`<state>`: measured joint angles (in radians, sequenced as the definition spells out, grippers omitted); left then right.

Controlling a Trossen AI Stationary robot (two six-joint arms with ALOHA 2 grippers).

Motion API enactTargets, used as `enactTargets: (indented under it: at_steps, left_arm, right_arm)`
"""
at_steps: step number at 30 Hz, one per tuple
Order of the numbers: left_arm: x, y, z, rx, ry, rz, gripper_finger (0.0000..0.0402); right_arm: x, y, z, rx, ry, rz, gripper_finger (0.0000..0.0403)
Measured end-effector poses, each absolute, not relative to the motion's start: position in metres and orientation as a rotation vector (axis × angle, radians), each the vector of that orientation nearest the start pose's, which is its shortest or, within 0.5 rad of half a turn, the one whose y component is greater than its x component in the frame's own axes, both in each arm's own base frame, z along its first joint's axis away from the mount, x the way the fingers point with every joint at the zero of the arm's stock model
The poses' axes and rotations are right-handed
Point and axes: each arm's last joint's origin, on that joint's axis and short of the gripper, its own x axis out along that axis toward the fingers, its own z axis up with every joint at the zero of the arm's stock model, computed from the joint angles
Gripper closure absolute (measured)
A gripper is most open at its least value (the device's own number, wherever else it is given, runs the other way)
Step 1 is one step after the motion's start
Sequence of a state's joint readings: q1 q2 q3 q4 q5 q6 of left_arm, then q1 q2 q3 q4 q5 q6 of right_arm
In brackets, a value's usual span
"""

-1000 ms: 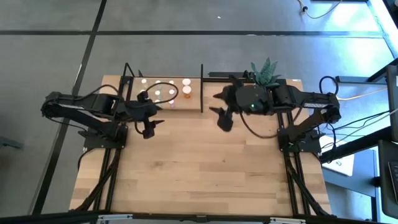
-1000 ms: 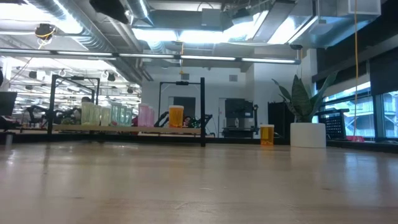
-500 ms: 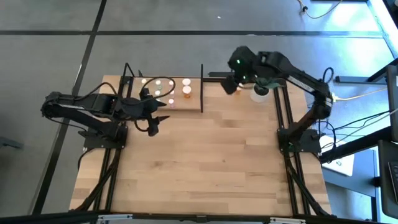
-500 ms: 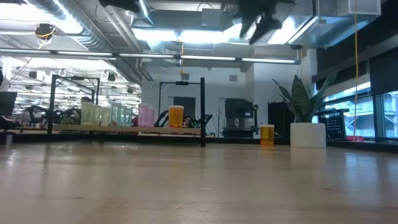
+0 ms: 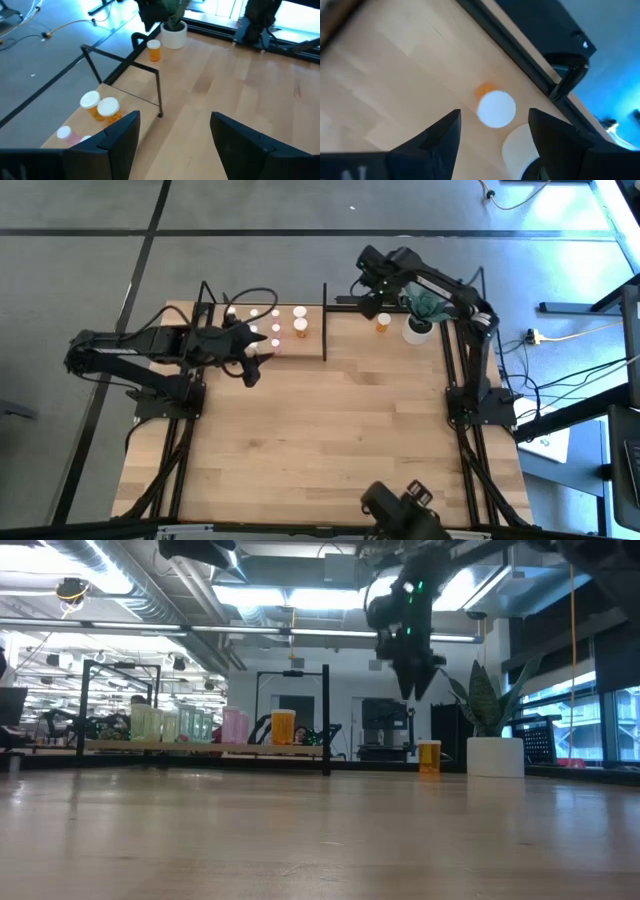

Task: Pick and place medicine bottles onto shelf by color
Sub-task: Put the orange pill bottle on the shelf and align it with the other orange pill bottles

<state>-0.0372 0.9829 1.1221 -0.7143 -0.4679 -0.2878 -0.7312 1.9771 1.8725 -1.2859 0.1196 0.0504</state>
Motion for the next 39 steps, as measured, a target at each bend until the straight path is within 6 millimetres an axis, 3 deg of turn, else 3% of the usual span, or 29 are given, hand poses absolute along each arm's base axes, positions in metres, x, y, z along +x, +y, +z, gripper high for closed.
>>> enactTargets:
  at_steps: [4,9,13,19,35,39]
  left_arm:
    - [0.187,0.012,0.366,-0.14,0.493,0.523,0.0166]
    - [0.186,0.018,0.366,-0.149,0.492,0.558,0.0166]
    - [0.185,0.023,0.366,-0.155,0.492,0.58,0.0166]
    - [0.188,0.027,0.363,-0.127,0.542,0.459,0.0166]
    - [0.201,0.034,0.355,-0.105,0.584,0.486,0.0166]
    - [0.201,0.034,0.355,-0.103,0.584,0.486,0.0166]
  right_arm:
    - [0.292,-0.278,0.258,0.434,1.44,-0.703,0.0169]
    - [0.296,-0.285,0.241,0.366,1.516,-0.622,0.0169]
    - [0.295,-0.285,0.24,0.343,1.524,-0.597,0.0169]
    - [0.295,-0.283,0.24,0.341,1.54,-0.584,0.0169]
    - [0.293,-0.282,0.24,0.352,1.562,-0.578,0.0169]
    - [0.292,-0.278,0.241,0.274,1.614,-0.489,0.0169]
